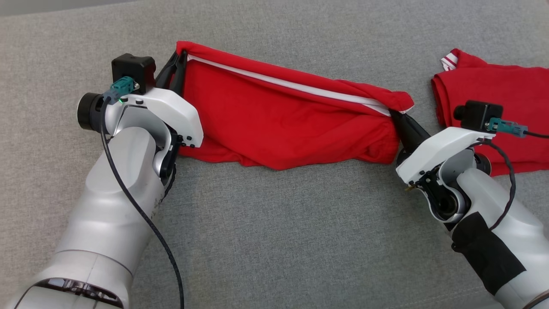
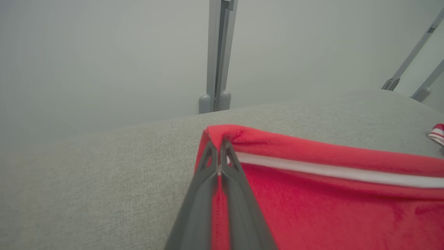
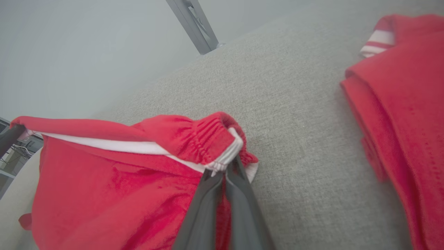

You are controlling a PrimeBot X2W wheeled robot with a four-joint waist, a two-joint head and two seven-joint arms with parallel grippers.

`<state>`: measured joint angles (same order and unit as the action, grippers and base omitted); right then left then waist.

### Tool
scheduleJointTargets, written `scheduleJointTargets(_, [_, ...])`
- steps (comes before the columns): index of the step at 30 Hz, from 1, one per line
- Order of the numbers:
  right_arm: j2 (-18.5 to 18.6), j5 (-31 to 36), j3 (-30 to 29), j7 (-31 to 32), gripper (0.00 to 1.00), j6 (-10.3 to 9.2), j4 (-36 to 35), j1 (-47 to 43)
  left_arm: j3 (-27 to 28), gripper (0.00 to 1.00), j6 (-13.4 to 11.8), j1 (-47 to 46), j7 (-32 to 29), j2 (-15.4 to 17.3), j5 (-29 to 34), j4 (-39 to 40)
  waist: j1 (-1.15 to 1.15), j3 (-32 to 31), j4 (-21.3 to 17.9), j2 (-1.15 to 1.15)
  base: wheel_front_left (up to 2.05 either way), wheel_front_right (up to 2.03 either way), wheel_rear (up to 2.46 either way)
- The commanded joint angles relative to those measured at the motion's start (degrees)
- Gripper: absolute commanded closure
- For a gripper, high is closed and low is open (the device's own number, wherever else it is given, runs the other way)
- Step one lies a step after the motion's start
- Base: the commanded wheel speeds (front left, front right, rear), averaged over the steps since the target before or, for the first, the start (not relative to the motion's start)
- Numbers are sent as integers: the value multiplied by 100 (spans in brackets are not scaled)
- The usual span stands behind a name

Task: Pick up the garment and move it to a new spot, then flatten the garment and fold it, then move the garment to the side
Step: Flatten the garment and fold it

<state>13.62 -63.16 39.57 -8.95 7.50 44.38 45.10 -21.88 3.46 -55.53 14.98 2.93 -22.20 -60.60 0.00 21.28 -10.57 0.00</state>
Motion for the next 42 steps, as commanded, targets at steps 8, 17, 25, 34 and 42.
scheduleJointTargets(8, [-53,-189,223,-110,100,-1,288,312,28,100,-46,-284,27,29,66,-298,0,221,-12,0,0,0,0])
scheduleJointTargets(17, [-103,-328,475,-204,0,-1,495,504,-21,0,-59,-414,27,17,-2,-560,0,335,22,0,0,0,0])
scheduleJointTargets(25, [-54,-418,638,-341,0,-7,673,554,-133,0,-69,-260,27,13,-111,-472,0,211,91,0,0,0,0])
scheduleJointTargets(34, [51,-573,730,-469,0,-1,700,431,-21,0,-145,47,27,12,-126,94,0,-114,197,0,0,0,0])
scheduleJointTargets(42, [269,-697,722,-587,0,-1,544,105,140,0,-149,757,27,13,-51,1010,0,-565,313,0,0,0,0])
